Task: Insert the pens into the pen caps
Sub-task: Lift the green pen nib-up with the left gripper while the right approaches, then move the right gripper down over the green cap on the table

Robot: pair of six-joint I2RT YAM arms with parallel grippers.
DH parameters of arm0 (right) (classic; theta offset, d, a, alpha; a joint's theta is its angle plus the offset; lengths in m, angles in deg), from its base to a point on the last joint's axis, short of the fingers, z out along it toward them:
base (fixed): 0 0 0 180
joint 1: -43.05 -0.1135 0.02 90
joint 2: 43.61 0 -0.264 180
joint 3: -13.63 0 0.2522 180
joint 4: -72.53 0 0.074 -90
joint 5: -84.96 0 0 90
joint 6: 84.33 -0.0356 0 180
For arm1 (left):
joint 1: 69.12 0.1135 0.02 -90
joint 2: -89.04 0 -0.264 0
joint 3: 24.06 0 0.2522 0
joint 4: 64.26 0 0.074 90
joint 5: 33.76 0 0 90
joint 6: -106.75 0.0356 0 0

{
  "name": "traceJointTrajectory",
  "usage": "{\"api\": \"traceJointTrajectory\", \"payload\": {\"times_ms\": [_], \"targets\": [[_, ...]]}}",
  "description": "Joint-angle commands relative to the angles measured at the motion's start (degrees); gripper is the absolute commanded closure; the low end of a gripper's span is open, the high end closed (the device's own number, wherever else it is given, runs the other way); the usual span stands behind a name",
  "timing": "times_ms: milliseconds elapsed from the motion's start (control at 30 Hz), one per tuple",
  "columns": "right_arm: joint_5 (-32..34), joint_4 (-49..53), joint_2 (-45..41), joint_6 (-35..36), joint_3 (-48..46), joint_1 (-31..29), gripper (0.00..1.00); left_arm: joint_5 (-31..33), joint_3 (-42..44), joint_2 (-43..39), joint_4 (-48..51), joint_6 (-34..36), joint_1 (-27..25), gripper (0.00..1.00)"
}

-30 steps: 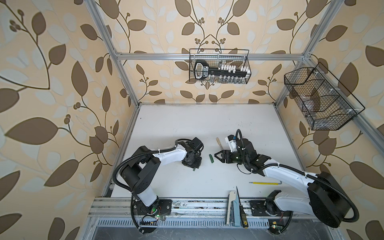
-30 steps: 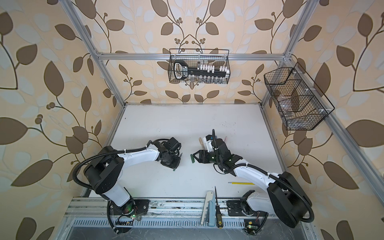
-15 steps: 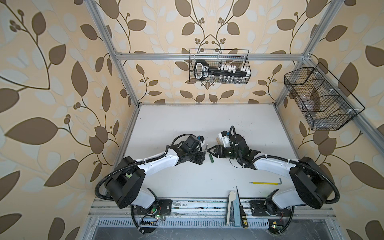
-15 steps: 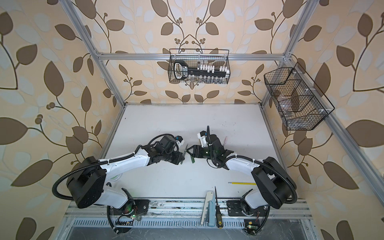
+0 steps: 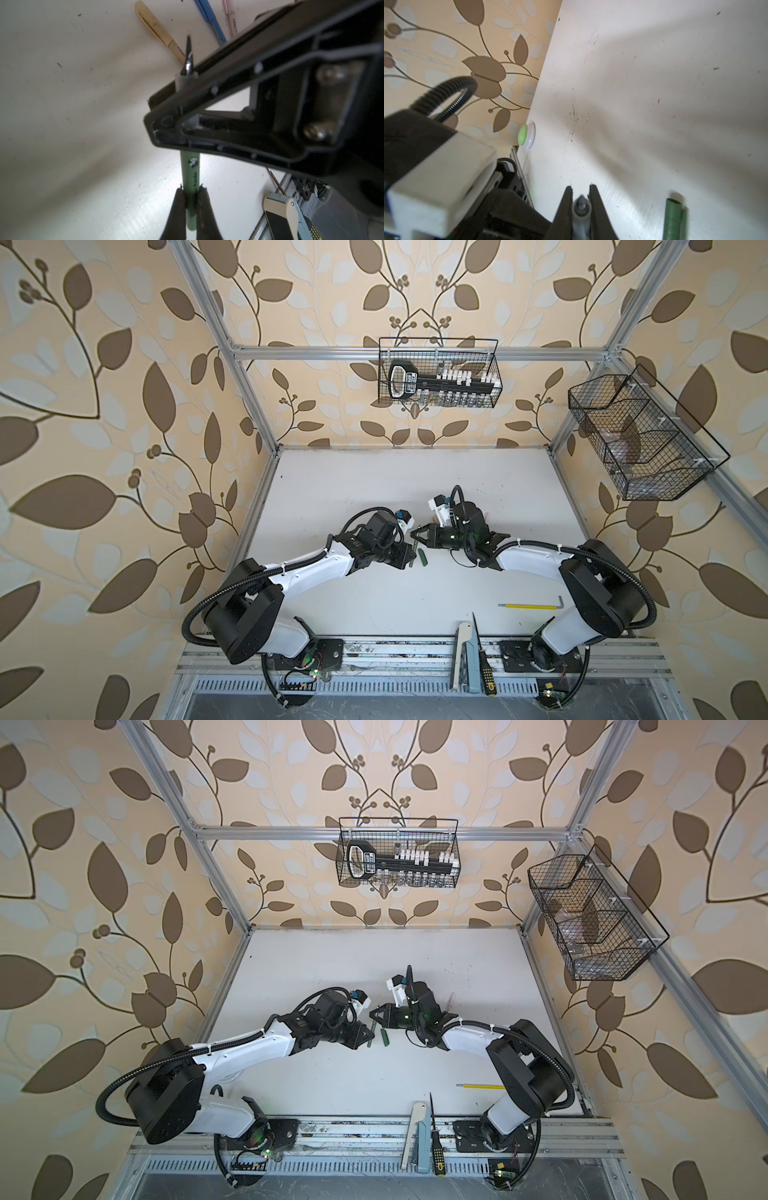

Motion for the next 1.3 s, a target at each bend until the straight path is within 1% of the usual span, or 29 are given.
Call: {"api": "traceJointTrajectory", "payload": {"times_ms": [0, 67, 133, 300, 433, 500, 567, 633, 700, 767, 867, 967, 1033, 1100, 1167, 1200, 1233, 1267], "targets": [[-1.9, -3.9, 0.0, -1.5, 0.1, 0.5, 1.00, -1.9, 1.4, -3.1, -5.4, -2.0, 0.0, 0.82], [-2.2, -5.4, -0.8, -2.5, -1.0, 0.8, 1.00, -1.9, 2.4, -3.4, -7.3, -3.6, 0.2, 0.79], [-2.2, -6.8, -2.0, -3.1, -2.1, 1.0, 1.00, -2.2, 3.4, -3.6, -9.1, -4.9, 0.7, 0.72], [-2.7, -9.2, -3.7, -4.4, -4.0, 1.6, 1.00, -5.1, 5.4, -4.0, -14.1, -7.5, 1.9, 0.72], [-4.3, -11.5, -3.1, -5.6, -4.1, 1.5, 1.00, -5.5, 4.9, -3.4, -13.8, -7.3, 2.0, 0.72], [-5.1, -11.8, -2.9, -5.7, -4.0, 1.2, 1.00, -4.9, 5.0, -3.5, -13.8, -7.2, 2.3, 0.70], [-4.6, -11.8, -2.8, -5.7, -4.3, 0.8, 1.00, -5.5, 5.0, -3.6, -14.0, -7.4, 3.0, 0.67], [-4.2, -12.5, -2.9, -5.8, -4.6, 0.8, 1.00, -6.2, 4.8, -3.7, -14.0, -7.4, 3.1, 0.68], [-3.8, -13.6, -2.9, -6.3, -4.9, 0.9, 1.00, -6.9, 4.8, -3.7, -14.3, -7.6, 3.1, 0.70], [-3.5, -14.1, -2.8, -6.4, -4.7, 1.0, 1.00, -7.6, 4.7, -3.6, -14.3, -7.7, 3.1, 0.75], [-3.5, -14.9, -2.5, -6.9, -4.7, 1.0, 1.00, -7.7, 4.7, -3.8, -13.7, -7.5, 3.1, 0.87], [-3.4, -15.9, -2.3, -7.3, -5.1, 0.9, 1.00, -7.7, 4.2, -3.9, -13.1, -6.9, 3.1, 0.95], [-3.2, -16.2, -2.6, -7.3, -5.4, 0.8, 1.00, -7.7, 4.1, -3.9, -12.8, -6.7, 3.1, 0.96], [-2.7, -16.6, -3.2, -7.2, -5.7, 0.9, 1.00, -7.8, 3.8, -3.7, -12.2, -6.5, 3.1, 1.00], [-2.4, -16.4, -3.7, -7.2, -5.8, 0.9, 1.00, -7.8, 3.9, -3.7, -12.1, -6.3, 3.1, 1.00], [-2.6, -15.5, -4.0, -6.7, -5.5, 1.0, 0.97, -7.5, 3.7, -3.8, -11.5, -5.9, 3.1, 1.00], [-2.5, -13.8, -4.7, -5.9, -5.3, 1.2, 0.83, -6.5, 3.4, -4.1, -10.0, -5.2, 3.1, 1.00], [-1.8, -11.2, -5.9, -4.4, -5.2, 1.5, 0.71, -5.1, 3.0, -4.6, -7.9, -4.5, 3.1, 1.00]]}}
